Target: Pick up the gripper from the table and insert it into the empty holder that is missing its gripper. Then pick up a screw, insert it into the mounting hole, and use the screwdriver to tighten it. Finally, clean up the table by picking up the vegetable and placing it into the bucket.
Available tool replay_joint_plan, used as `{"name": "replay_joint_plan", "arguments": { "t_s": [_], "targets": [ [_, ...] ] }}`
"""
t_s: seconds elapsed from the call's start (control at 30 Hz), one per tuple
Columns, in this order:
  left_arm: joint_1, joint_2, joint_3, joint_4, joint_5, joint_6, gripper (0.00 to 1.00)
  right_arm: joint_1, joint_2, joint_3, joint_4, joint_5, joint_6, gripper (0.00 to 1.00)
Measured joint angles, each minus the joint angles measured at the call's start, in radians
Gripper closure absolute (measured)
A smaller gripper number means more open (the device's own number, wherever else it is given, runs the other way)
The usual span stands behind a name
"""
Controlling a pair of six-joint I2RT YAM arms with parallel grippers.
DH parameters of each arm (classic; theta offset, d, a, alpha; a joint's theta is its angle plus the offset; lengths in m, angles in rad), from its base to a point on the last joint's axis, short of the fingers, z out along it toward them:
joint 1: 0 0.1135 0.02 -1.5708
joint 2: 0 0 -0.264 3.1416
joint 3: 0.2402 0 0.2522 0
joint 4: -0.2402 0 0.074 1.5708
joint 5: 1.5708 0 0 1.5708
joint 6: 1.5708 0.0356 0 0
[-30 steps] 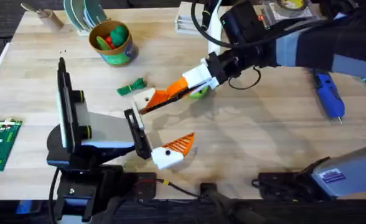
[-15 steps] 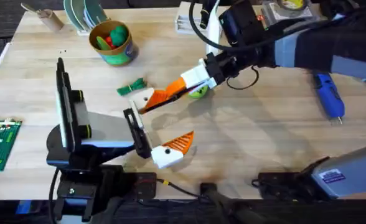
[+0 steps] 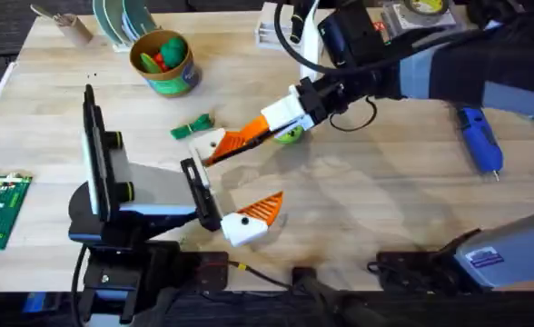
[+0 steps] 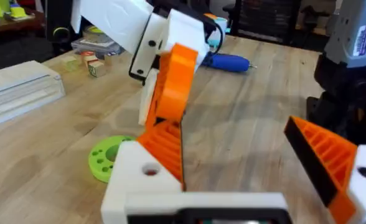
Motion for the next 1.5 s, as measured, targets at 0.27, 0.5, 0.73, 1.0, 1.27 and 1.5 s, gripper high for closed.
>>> {"name": "replay_joint_plan", "arguments": {
  "t_s": [0.27,0.5,0.73,1.0,1.27,1.5],
  "targets": [
    [0.0,0.0,0.0,-0.001,0.014,0.0,0.008,-0.013,0.0,0.0,-0.002,-0.051,0.005,0.455],
    [0.0,0.0,0.0,-0.002,0.017,0.0,0.007,-0.016,0.0,0.0,-0.002,-0.027,0.007,0.015],
    [0.0,0.0,0.0,-0.002,0.017,0.0,0.008,-0.018,0.0,0.0,0.002,0.12,0.007,0.01],
    [0.0,0.0,0.0,-0.002,0.017,0.0,0.008,-0.088,-0.013,0.049,-0.002,0.326,0.005,0.01],
    [0.0,0.0,0.0,-0.002,0.017,0.0,0.008,-0.114,-0.213,0.06,-0.222,0.624,-0.116,0.008],
    [0.0,0.0,0.0,-0.002,0.017,0.0,0.008,-0.018,-0.286,0.063,-0.371,0.93,-0.207,0.008]
  ]
}}
